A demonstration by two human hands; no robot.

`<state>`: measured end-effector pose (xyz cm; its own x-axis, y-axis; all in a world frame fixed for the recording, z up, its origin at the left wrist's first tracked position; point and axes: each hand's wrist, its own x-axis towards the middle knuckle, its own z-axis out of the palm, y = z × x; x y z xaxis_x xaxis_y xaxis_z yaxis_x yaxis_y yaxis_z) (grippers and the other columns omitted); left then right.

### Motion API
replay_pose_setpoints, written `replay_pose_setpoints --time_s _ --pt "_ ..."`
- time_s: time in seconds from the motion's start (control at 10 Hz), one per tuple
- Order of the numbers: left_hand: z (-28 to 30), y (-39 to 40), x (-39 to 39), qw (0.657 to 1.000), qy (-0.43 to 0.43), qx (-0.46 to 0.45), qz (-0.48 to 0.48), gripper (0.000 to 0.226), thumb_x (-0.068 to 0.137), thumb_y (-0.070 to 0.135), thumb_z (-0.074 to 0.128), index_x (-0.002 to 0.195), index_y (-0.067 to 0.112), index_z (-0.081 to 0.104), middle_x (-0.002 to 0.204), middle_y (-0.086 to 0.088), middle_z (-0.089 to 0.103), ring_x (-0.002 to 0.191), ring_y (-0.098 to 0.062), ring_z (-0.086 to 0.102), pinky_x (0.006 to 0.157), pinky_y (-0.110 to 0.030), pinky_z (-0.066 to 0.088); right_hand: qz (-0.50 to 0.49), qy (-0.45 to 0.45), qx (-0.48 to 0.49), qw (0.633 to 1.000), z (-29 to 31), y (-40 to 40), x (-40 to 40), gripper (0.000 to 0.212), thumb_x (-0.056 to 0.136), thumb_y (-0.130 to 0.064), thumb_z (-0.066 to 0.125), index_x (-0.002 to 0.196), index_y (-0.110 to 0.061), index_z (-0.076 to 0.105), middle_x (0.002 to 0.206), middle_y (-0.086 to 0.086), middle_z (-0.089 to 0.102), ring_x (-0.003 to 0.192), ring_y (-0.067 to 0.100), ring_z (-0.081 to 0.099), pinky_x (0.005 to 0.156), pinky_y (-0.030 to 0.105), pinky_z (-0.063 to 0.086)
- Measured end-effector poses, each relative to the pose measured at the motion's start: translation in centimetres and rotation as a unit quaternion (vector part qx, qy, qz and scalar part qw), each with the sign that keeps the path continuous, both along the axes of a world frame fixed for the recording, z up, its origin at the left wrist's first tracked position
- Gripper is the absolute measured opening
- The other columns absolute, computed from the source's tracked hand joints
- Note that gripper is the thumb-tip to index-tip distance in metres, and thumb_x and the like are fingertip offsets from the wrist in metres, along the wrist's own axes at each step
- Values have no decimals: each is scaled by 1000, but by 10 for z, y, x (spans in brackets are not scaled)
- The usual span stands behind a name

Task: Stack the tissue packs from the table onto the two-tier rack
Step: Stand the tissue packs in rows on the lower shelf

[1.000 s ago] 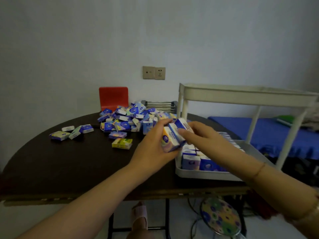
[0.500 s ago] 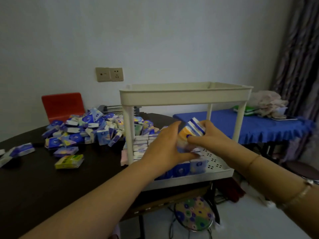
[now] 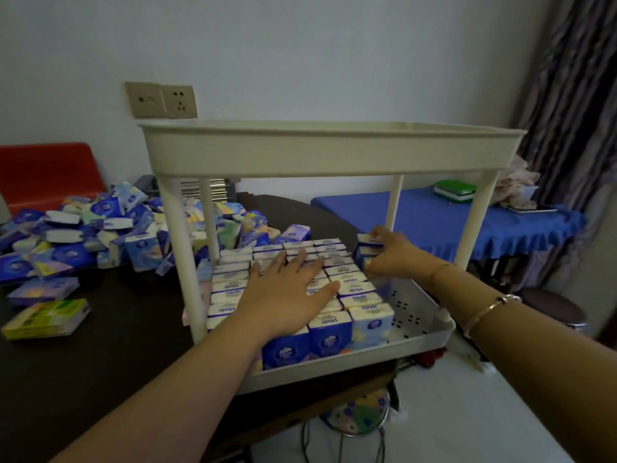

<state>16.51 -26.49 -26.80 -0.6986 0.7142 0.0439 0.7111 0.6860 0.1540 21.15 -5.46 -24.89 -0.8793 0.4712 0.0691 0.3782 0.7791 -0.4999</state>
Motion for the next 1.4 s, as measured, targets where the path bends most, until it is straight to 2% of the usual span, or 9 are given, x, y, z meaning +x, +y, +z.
replay_pose_setpoints --time_s 0.1,0.3,0.5,0.7,0.8,0.9,1.1,1.3,1.4 --pt "0 -1 1 1000 1 -3 2 68 86 75 12 148 48 2 159 14 -7 147 -18 -7 115 -53 -6 17 -43 3 999 -10 6 -11 60 78 -33 66 131 -33 37 138 15 33 123 39 41 106 48 38" --pt "1 -2 1 1000 -5 1 0 68 87 74 12 148 46 3 159 13 -7 147 -18 -7 116 -53 -6 30 2 -98 995 -9 4 -10 78 84 0 62 144 -12 15 125 18 53 112 31 55 96 42 48" --pt "2 -3 4 1000 -7 1 2 68 87 74 12 148 46 1 159 13 -7 147 -18 -8 115 -53 -7 -16 55 -97 994 -28 -5 -3 67 86 7 51 145 -3 19 134 25 45 120 39 49 95 39 42" --pt "2 -3 4 1000 -5 4 -1 68 88 73 13 149 45 2 160 12 -6 147 -18 -7 115 -53 -6 -27 35 -152 987 -42 -2 -3 67 75 -12 77 127 -5 36 124 12 55 115 25 53 101 40 43" --pt "2 -3 4 1000 -8 4 1 67 88 73 13 148 46 2 160 13 -7 147 -18 -8 115 -52 -7 -36 78 -144 986 -50 -1 -6 32 85 -5 64 106 -11 41 101 6 59 92 14 54 85 25 42" --pt "2 -3 4 1000 -9 0 4 67 88 73 12 148 47 0 159 13 -7 147 -18 -9 115 -52 -8 -26 100 -154 983 -56 1 -12 29 87 -14 60 106 -12 38 99 7 56 92 16 49 88 32 42" --pt "2 -3 5 1000 -7 -2 5 67 88 73 13 148 46 2 160 12 -6 147 -18 -8 115 -52 -6 -8 87 -198 976 -59 8 -10 38 61 -39 71 89 -28 49 84 -8 60 83 9 56 88 36 51" --pt "2 -2 6 1000 -9 7 4 65 90 70 14 149 44 6 160 12 -3 148 -19 -4 115 -54 -3 -53 93 -159 981 -35 -1 14 39 78 -15 55 114 -3 45 97 12 55 93 27 56 67 30 43" --pt "6 -3 9 1000 6 17 4 63 93 67 18 150 40 15 160 9 6 148 -21 3 116 -56 2 -84 84 -164 979 -17 -21 44 39 96 -11 45 132 -3 32 114 19 54 105 34 56 78 41 46"
